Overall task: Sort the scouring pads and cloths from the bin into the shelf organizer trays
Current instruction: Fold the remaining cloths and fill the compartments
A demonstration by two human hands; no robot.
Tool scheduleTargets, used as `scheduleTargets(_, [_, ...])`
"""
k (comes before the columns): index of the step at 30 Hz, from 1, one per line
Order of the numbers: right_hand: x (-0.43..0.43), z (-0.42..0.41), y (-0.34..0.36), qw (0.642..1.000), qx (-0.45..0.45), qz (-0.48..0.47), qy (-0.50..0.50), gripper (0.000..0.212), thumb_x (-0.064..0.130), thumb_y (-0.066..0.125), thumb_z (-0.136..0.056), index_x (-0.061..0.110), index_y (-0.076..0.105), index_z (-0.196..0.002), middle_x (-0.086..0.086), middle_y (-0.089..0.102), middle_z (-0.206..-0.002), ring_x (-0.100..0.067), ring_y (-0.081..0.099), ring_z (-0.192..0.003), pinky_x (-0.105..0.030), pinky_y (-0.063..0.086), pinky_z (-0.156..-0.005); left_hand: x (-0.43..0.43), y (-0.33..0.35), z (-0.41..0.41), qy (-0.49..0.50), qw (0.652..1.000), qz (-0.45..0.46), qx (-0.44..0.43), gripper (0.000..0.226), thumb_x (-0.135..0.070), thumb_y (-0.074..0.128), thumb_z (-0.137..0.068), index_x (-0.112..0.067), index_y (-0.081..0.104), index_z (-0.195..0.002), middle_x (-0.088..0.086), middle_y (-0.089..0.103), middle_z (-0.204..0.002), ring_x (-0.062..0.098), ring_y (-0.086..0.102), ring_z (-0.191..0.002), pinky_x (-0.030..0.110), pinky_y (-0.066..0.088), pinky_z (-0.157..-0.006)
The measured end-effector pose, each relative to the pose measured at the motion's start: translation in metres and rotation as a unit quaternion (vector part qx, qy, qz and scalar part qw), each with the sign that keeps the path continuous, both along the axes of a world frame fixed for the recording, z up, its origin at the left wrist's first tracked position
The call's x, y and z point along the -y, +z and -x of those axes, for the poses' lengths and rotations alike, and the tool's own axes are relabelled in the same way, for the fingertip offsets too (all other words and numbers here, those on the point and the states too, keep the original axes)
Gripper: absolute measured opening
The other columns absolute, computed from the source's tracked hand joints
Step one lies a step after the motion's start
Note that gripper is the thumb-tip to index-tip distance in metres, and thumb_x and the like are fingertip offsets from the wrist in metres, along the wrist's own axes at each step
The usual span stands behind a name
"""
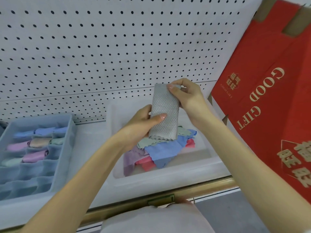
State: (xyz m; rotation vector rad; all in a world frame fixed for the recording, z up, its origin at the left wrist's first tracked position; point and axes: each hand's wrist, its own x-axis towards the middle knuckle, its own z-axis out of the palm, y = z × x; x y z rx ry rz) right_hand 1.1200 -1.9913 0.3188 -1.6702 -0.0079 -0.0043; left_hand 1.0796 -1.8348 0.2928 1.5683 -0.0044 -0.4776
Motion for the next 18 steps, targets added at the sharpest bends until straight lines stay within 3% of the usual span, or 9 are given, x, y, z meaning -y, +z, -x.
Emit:
scheduleTargets(4, [0.006, 0.010, -0.014, 0.983, -0.158, -0.063, 0.075, 0.032, 0.025, 0.068, -0.087, 0.004, 0.060, -0.111, -0.007, 0.070, -0.098, -0.017, 0.069, -0.083, -0.028, 0.056, -0.071, 0.004, -0.004, 0.000, 0.050, 0.997, -0.054, 0.038, 0.024, -0.019, 0.060, -0.094, -0.011, 0.051, -0.115, 0.007, 0.067, -0.110, 0.019, 0.067, -0.099, 0.038, 0.057, -0.084])
scheduleTargets(6, [0.009, 0.020, -0.026, 0.973, -0.200, -0.051, 0.106, 0.028, 0.022, 0.069, -0.085, 0.003, 0.063, -0.106, -0.009, 0.071, -0.095, -0.018, 0.070, -0.083, -0.029, 0.056, -0.072, 0.004, -0.006, 0.001, 0.074, 0.995, -0.049, 0.044, 0.021, -0.018, 0.060, -0.094, -0.013, 0.052, -0.113, 0.005, 0.067, -0.107, 0.016, 0.068, -0.095, 0.032, 0.058, -0.080])
scheduleTargets(9, [0.014, 0.031, -0.037, 0.973, -0.198, -0.049, 0.107, 0.018, 0.014, 0.067, -0.087, -0.001, 0.064, -0.096, -0.014, 0.069, -0.088, -0.023, 0.068, -0.080, -0.029, 0.055, -0.069, 0.000, -0.010, 0.005, 0.063, 0.996, -0.046, 0.035, 0.024, -0.016, 0.059, -0.095, -0.013, 0.056, -0.118, 0.007, 0.069, -0.109, 0.019, 0.068, -0.097, 0.035, 0.058, -0.081])
scheduleTargets(14, [0.013, 0.036, -0.036, 0.985, -0.138, 0.015, 0.100, 0.006, 0.011, 0.059, -0.093, 0.010, 0.057, -0.087, -0.019, 0.066, -0.089, -0.025, 0.064, -0.073, -0.034, 0.054, -0.062, -0.011, -0.007, 0.011, 0.027, 0.998, 0.021, -0.044, 0.018, -0.014, 0.054, -0.097, -0.008, 0.061, -0.113, 0.016, 0.072, -0.097, 0.025, 0.072, -0.082, 0.029, 0.057, -0.061])
scheduleTargets(18, [0.011, 0.043, -0.036, 0.982, -0.132, -0.024, 0.131, 0.002, 0.010, 0.056, -0.095, 0.009, 0.055, -0.096, -0.019, 0.068, -0.083, -0.028, 0.064, -0.067, -0.030, 0.051, -0.053, -0.017, -0.007, 0.015, 0.031, 0.998, 0.022, -0.047, 0.016, -0.014, 0.056, -0.096, -0.001, 0.060, -0.103, 0.019, 0.071, -0.086, 0.025, 0.068, -0.066, 0.025, 0.054, -0.053])
